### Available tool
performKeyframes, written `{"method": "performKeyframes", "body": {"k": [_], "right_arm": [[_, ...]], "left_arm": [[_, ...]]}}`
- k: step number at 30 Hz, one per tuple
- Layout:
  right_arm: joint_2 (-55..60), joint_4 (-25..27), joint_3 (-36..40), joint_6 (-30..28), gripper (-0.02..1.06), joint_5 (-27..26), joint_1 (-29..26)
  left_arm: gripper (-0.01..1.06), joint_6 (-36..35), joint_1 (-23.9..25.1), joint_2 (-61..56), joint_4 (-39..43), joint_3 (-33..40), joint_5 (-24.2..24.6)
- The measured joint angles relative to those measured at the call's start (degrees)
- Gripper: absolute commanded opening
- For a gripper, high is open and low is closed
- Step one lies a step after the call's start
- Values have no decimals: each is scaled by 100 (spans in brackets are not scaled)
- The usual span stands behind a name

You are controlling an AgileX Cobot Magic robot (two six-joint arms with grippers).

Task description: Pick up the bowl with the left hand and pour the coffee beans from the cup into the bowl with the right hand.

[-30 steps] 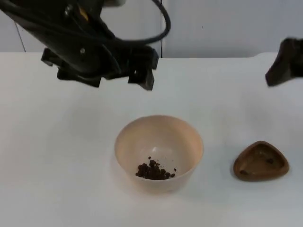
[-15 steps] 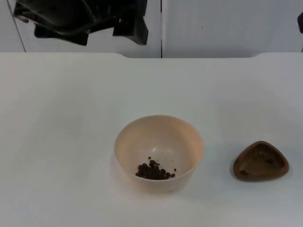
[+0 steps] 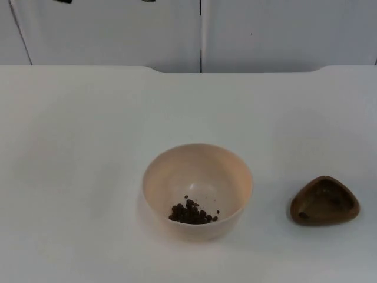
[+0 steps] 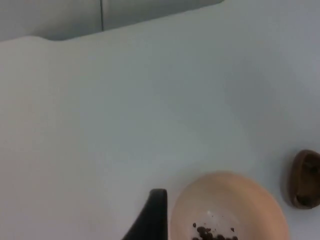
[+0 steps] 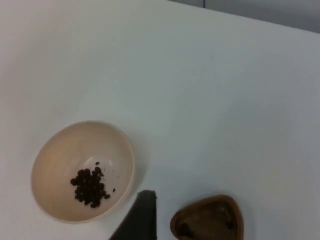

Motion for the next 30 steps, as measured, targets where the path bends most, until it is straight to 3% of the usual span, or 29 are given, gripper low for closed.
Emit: {"method": "performKeyframes", "body": {"k": [15, 30], "right_arm": [[-2149, 36, 1143, 0, 91, 249, 11], [-4310, 1, 1855, 0, 91, 1042, 11]], "left_arm": [[88, 122, 0, -1454, 0, 127, 660], [88, 159, 0, -3928, 0, 2053, 547]]}}
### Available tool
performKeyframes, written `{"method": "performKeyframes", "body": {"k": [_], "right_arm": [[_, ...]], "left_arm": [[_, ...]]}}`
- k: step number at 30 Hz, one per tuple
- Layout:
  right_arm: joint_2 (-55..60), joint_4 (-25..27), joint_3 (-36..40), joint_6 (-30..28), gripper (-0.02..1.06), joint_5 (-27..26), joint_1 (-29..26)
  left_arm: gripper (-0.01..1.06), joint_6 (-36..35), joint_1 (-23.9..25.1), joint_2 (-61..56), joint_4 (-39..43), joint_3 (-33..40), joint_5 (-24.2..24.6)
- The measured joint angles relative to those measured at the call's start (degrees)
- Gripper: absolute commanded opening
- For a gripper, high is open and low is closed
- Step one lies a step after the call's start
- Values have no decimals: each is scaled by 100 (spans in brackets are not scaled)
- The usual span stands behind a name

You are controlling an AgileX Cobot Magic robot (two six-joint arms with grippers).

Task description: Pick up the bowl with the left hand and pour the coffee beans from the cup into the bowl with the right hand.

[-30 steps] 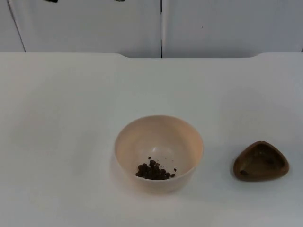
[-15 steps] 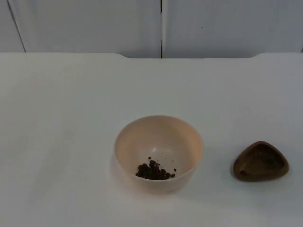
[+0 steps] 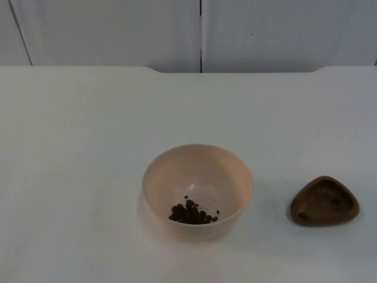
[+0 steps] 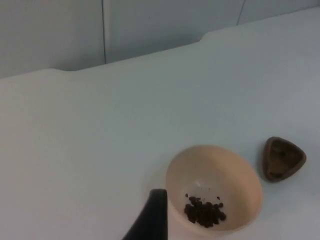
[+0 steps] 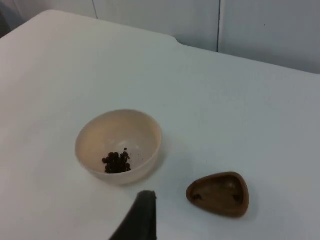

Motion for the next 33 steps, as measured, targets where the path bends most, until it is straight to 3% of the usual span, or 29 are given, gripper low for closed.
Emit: {"method": "performKeyframes", "body": {"k": [6, 16, 23, 33], "right_arm": [[-559, -11, 210, 0, 91, 232, 0], [-1441, -627, 369, 143, 91, 742, 0], [-1475, -920, 554, 448, 91, 993, 0], [-1475, -920, 591, 490, 91, 1028, 0]], "left_arm": [[88, 0, 0, -898, 53, 156, 464], [88, 0, 0, -2288, 488, 159, 1814], [88, -17, 0, -2979, 598, 462, 1904], [88, -350, 0, -3097, 628, 957, 2165]]}}
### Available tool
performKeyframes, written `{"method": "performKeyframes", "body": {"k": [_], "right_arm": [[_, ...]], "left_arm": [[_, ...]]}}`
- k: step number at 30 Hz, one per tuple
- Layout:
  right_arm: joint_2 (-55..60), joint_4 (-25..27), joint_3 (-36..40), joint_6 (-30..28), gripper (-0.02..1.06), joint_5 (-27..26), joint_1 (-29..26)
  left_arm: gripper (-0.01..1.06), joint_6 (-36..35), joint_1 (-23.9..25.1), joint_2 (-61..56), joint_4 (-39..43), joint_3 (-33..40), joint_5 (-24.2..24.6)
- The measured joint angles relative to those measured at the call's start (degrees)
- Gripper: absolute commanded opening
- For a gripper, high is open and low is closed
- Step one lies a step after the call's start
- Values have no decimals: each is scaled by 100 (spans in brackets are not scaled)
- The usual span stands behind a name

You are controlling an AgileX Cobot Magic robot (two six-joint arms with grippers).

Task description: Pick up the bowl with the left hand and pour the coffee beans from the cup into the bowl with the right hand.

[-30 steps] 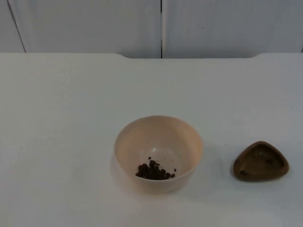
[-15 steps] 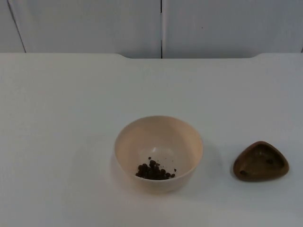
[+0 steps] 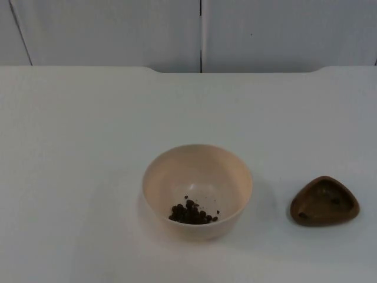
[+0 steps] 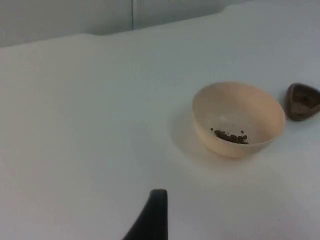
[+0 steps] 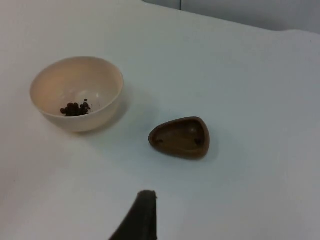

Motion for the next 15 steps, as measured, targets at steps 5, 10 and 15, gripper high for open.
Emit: {"method": "performKeyframes", "body": {"k": [5, 10, 15], "right_arm": [[0, -12, 0, 0, 91, 0, 0], [0, -12, 0, 0, 91, 0, 0], [0, -12, 0, 0, 91, 0, 0]], "left_arm": [[88, -37, 0, 0, 76, 75, 61], [88, -26, 0, 0, 76, 88, 76], [88, -14, 0, 0, 76, 88, 76]]}}
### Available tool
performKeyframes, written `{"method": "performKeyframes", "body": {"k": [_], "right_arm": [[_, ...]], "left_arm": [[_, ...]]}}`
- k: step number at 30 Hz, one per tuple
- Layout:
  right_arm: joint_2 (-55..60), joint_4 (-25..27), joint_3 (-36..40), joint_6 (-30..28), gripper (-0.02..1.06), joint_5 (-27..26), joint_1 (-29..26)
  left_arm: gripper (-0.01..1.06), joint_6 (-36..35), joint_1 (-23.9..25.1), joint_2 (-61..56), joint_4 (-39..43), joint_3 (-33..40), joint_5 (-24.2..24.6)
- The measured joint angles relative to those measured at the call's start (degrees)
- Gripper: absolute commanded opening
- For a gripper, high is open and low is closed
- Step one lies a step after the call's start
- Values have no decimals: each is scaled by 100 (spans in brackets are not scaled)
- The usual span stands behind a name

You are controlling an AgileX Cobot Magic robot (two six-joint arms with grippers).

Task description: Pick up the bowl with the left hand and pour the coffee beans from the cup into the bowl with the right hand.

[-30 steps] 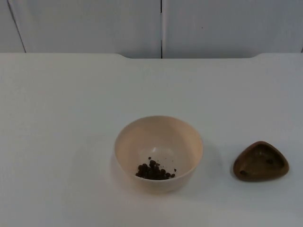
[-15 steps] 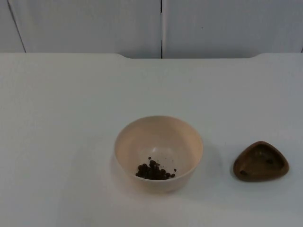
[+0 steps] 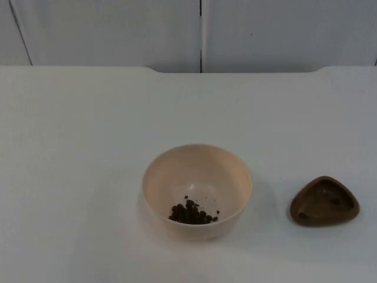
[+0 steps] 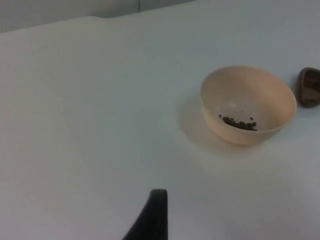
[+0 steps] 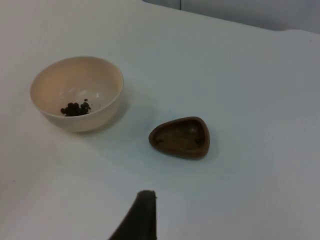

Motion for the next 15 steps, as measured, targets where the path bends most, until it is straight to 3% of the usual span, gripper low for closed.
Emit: {"method": "performKeyframes", "body": {"k": [15], "right_arm": [[0, 0, 0, 0, 91, 0, 0]], "left_arm": [[88, 149, 0, 0, 0, 0, 11]]}}
